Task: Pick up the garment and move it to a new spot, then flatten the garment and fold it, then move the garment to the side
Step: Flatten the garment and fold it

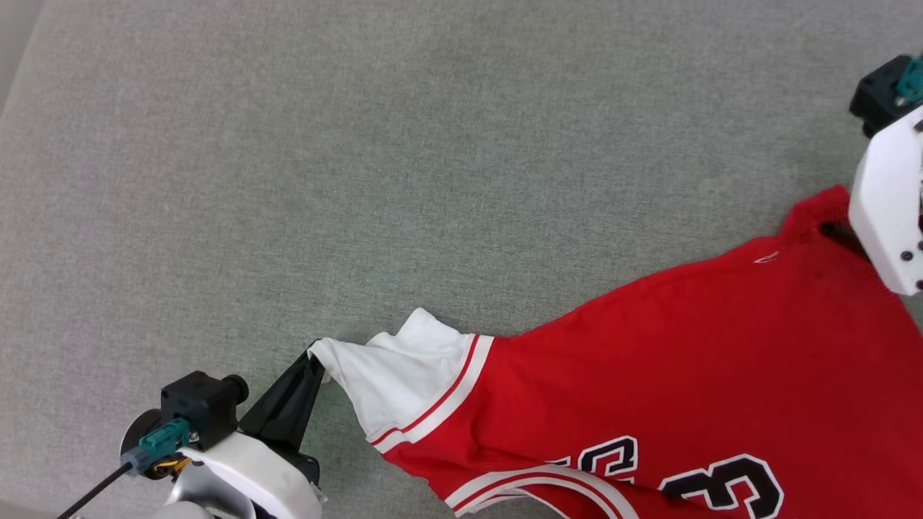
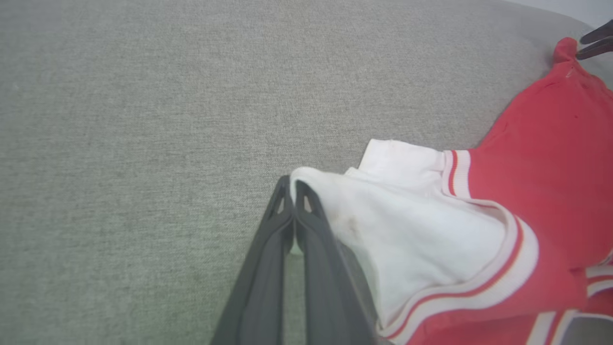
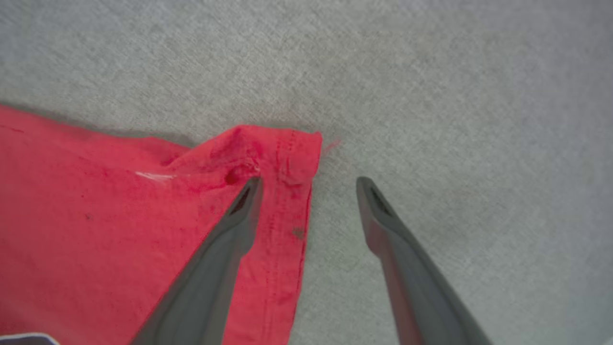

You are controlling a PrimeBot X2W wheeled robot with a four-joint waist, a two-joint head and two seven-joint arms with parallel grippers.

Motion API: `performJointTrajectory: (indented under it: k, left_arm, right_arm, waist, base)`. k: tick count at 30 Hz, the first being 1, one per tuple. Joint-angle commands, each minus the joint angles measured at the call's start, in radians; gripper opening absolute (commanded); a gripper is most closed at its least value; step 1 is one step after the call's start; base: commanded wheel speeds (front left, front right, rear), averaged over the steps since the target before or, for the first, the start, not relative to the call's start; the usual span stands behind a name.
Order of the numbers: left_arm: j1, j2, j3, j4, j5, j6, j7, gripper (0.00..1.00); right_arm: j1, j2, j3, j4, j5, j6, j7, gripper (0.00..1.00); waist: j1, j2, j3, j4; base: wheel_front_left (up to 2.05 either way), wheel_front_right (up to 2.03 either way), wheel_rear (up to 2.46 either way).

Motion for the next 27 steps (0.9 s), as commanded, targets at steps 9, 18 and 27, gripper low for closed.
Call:
performJointTrajectory:
  k: [9, 18, 27]
  left_arm:
    - [-0.038, -0.017, -0.002, 0.027, 0.005, -0.015, -0.007, 0.0]
    - [-0.021, -0.013, 0.002, 0.048, -0.012, -0.025, -0.01, 0.0]
    - [-0.033, 0.022, 0.047, 0.043, 0.002, -0.012, -0.026, 0.0]
  right_arm:
    - [0.027, 0.007, 0.17, 0.136, 0.042, 0.0, -0.1, 1.0]
    - [-0.043, 0.01, 0.201, 0.159, 0.096, -0.001, -0.272, 0.0]
    - [-0.078, -0.035, 0.218, 0.096, 0.15, -0.001, -0.49, 0.0]
  waist:
    - [-0.0001, 0.0, 0.041, 0.018]
    - [-0.0001, 0.0, -0.011, -0.016]
    - [-0.0001, 0.0, -0.137, -0.049]
  base:
    - [0.0, 0.0, 0.0]
    - [0.0, 0.0, 0.0]
    - [0.0, 0.0, 0.0]
